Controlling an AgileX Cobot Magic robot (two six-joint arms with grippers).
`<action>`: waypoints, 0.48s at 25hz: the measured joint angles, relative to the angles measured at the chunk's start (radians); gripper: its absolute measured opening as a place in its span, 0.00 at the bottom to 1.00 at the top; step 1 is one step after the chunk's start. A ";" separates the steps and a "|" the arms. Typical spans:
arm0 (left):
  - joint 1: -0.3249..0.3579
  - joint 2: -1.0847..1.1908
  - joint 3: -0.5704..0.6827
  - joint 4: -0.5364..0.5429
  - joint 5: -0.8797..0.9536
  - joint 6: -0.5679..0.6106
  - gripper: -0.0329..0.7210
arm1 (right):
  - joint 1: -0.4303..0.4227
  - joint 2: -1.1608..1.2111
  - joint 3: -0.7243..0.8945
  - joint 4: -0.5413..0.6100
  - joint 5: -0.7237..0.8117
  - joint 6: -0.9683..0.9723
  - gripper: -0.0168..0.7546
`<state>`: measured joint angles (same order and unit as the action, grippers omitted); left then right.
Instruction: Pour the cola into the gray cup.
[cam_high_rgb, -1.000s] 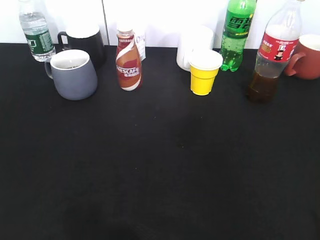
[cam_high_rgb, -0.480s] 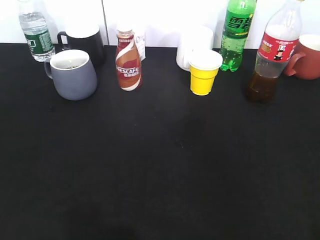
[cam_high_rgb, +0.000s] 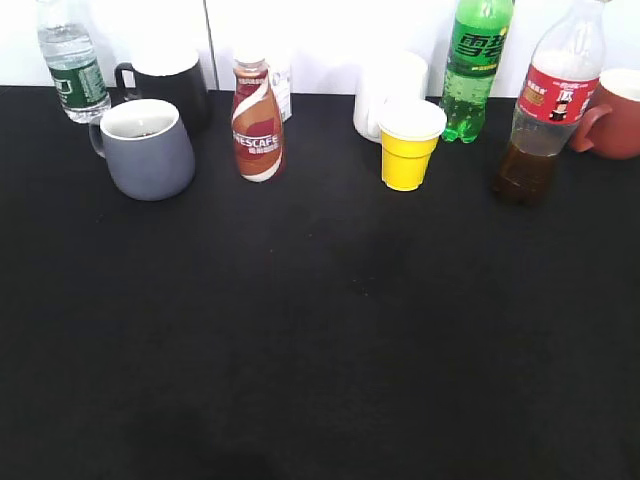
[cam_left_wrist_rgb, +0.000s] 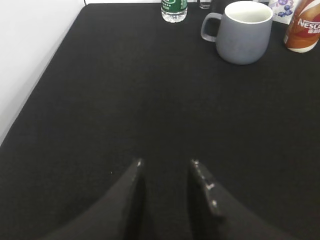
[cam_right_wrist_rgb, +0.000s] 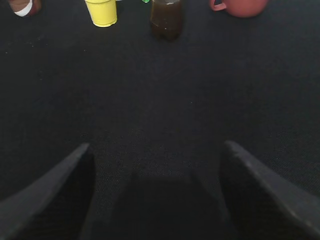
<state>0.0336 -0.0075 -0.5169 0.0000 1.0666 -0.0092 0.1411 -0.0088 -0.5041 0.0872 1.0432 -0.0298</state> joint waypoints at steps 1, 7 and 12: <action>0.000 0.000 0.000 0.000 0.000 0.000 0.35 | 0.000 0.000 0.000 0.000 0.000 0.000 0.78; 0.017 0.000 0.000 0.000 -0.001 0.000 0.35 | -0.171 0.000 0.000 0.001 -0.001 0.000 0.78; 0.020 0.000 0.000 0.000 -0.001 0.000 0.35 | -0.206 0.000 0.000 0.001 -0.001 0.001 0.78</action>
<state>0.0535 -0.0075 -0.5169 0.0000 1.0657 -0.0092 -0.0647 -0.0088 -0.5041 0.0881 1.0422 -0.0291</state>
